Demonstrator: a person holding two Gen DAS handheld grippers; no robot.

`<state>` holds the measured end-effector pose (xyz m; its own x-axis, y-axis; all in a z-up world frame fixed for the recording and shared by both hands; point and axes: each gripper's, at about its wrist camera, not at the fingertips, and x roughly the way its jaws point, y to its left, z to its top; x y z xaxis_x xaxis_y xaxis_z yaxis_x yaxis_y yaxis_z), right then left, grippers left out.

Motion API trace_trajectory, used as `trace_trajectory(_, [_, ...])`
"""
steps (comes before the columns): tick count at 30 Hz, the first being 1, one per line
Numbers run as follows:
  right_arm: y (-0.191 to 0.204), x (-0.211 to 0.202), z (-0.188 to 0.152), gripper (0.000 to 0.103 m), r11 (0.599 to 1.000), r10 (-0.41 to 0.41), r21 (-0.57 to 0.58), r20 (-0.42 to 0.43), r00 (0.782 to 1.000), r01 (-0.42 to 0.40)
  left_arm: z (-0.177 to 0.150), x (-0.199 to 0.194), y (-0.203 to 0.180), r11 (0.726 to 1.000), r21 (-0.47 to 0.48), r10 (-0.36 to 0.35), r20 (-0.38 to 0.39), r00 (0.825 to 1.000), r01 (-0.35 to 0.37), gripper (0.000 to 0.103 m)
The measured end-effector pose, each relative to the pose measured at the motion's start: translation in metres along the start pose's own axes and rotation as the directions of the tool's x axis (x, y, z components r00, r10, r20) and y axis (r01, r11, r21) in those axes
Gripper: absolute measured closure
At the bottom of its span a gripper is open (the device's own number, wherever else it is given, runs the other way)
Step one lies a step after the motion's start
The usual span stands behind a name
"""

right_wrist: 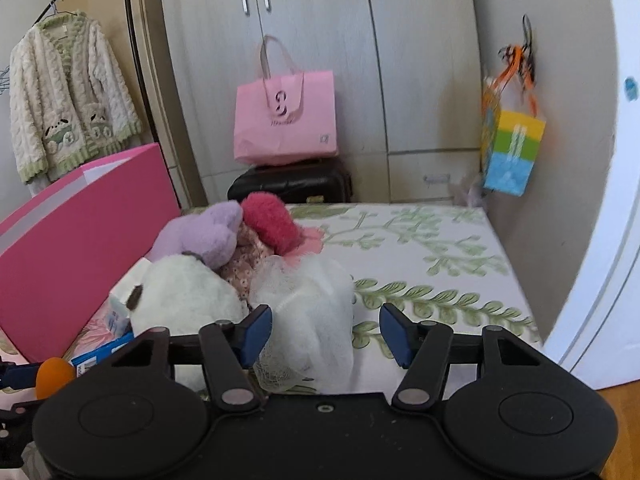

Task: Organize soft objects
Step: 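Grasp the orange makeup sponge with left tool while right tool grasps white mesh puff, then carry the sponge with left tool while right tool carries the puff over the pink box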

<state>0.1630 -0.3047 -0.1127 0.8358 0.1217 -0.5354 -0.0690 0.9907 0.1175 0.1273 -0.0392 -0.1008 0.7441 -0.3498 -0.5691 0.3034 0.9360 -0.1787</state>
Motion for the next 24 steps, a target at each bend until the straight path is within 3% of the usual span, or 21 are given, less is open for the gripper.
trace_trajectory(8, [-0.005, 0.017, -0.002, 0.040, 0.998, 0.055, 0.017, -0.046, 0.997, -0.054, 0.002, -0.004, 0.004, 1.000, -0.028, -0.009, 0.008, 1.000, 0.010, 0.055])
trace_trajectory(9, [-0.004, 0.017, -0.003, 0.045, 0.998, 0.059, 0.010, -0.043, 0.997, -0.058, 0.003, -0.005, 0.004, 1.000, -0.027, -0.009, 0.008, 1.000, 0.009, 0.055])
trace_trajectory(10, [-0.004, 0.017, -0.003, 0.060, 0.998, 0.059, 0.010, -0.036, 0.998, -0.058, 0.002, -0.005, 0.004, 1.000, -0.027, -0.001, 0.008, 1.000, 0.001, 0.055])
trace_trajectory(13, [-0.004, 0.011, -0.004, 0.073, 0.999, 0.051, 0.007, -0.009, 0.999, -0.051, 0.000, -0.002, 0.005, 0.999, -0.020, 0.030, 0.004, 1.000, -0.030, 0.055])
trace_trajectory(20, [0.004, -0.006, -0.011, 0.077, 0.995, -0.068, -0.066, 0.057, 0.996, 0.072, -0.005, 0.004, 0.003, 0.998, 0.002, 0.065, 0.005, 0.998, -0.065, 0.056])
trace_trajectory(21, [0.005, -0.010, -0.013, 0.077, 0.994, -0.073, -0.074, 0.065, 0.995, 0.078, -0.005, 0.004, 0.002, 0.998, 0.008, 0.068, 0.007, 0.998, -0.068, 0.064])
trace_trajectory(24, [0.007, -0.025, -0.016, 0.077, 0.994, -0.073, -0.079, 0.088, 0.993, 0.080, -0.006, 0.001, 0.002, 0.997, 0.012, 0.073, 0.008, 0.997, -0.073, 0.066])
